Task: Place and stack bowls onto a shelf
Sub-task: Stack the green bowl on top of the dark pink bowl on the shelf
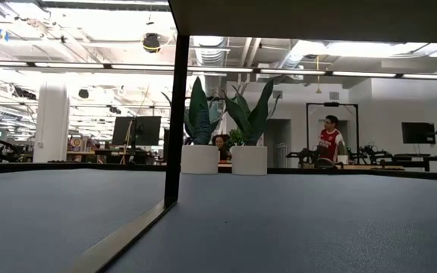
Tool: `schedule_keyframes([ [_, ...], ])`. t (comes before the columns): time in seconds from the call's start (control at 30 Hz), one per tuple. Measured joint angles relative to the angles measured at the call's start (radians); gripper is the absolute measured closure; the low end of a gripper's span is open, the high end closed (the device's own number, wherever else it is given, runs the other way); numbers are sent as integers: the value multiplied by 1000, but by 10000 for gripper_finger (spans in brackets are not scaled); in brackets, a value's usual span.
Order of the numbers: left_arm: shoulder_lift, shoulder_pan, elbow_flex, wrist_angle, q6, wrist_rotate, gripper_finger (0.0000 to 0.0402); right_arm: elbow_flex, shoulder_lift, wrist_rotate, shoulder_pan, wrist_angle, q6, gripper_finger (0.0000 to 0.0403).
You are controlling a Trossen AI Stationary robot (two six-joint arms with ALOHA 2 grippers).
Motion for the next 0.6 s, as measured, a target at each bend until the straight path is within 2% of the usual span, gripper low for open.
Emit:
schedule_keyframes([
  [0.1,0,0,0,0,0,0,226,0,59,7,95,0,108,376],
  [0.23,0,0,0,0,0,-3,226,0,122,10,157,-9,193,372],
  [0.6,0,0,0,2,23,-7,226,-3,180,20,147,-63,224,368],
])
